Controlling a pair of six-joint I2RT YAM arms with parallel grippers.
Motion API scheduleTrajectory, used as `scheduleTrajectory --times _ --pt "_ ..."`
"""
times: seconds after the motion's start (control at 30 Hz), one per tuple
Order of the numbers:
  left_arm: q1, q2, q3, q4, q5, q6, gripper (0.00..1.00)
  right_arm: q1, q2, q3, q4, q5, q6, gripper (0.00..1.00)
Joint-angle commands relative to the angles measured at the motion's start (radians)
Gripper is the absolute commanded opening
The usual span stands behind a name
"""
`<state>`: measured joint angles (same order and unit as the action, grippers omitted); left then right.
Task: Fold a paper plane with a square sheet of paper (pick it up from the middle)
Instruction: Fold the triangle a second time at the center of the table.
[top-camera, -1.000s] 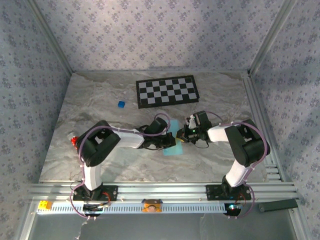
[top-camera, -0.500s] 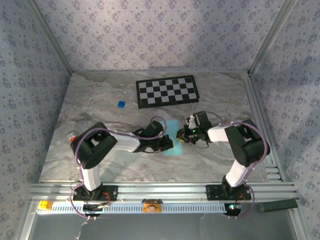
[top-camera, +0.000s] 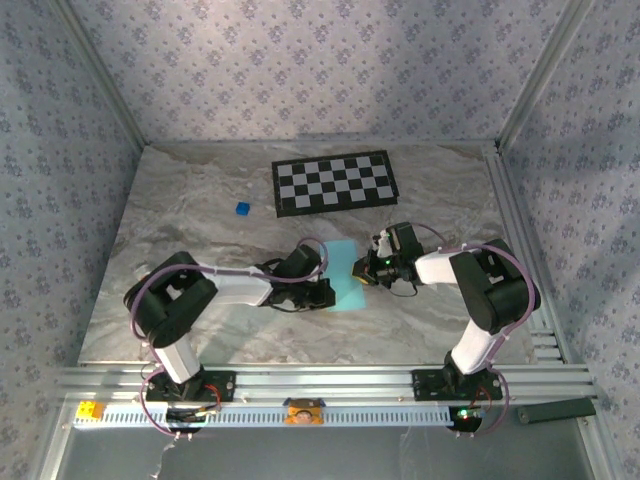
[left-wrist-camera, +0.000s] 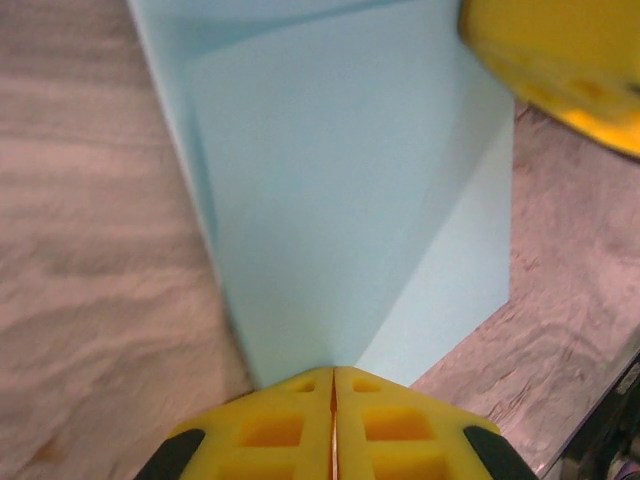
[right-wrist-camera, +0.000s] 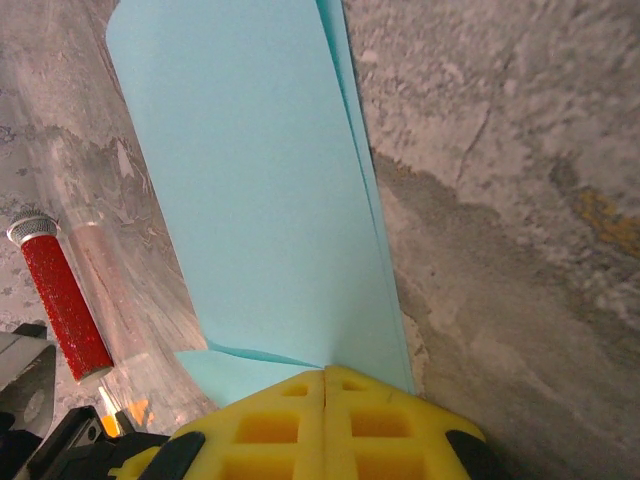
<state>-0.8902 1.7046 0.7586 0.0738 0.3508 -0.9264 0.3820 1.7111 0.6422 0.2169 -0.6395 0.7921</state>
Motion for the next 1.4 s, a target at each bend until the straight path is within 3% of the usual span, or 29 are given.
scheduleTrajectory --times 0.0,0.17,0.47,0.77,1.03,1.37 --pt "-0.003 -0.026 -0.035 -0.174 -0.003 0.077 0.08 -0.005 0.021 -0.027 -0.115 0.104 -0.027 0.00" --pt "-0.007 -0.073 -0.035 -0.184 -0.020 0.091 0.08 -0.005 0.019 -0.026 -0.117 0.103 -0.027 0.00" --pt "0.011 -0.137 -0.010 -0.042 -0.010 0.056 0.07 -0.002 0.009 -0.018 -0.138 0.114 -0.024 0.00" --pt "0.011 0.019 0.063 0.080 0.097 0.046 0.07 -0.003 0.015 -0.018 -0.142 0.112 -0.027 0.00" --pt "0.001 0.043 -0.016 -0.029 0.063 0.079 0.06 -0.005 0.022 -0.019 -0.143 0.110 -0.031 0.00" --pt "-0.012 -0.053 -0.099 -0.106 0.028 0.110 0.06 -0.009 0.024 -0.016 -0.150 0.110 -0.033 0.00"
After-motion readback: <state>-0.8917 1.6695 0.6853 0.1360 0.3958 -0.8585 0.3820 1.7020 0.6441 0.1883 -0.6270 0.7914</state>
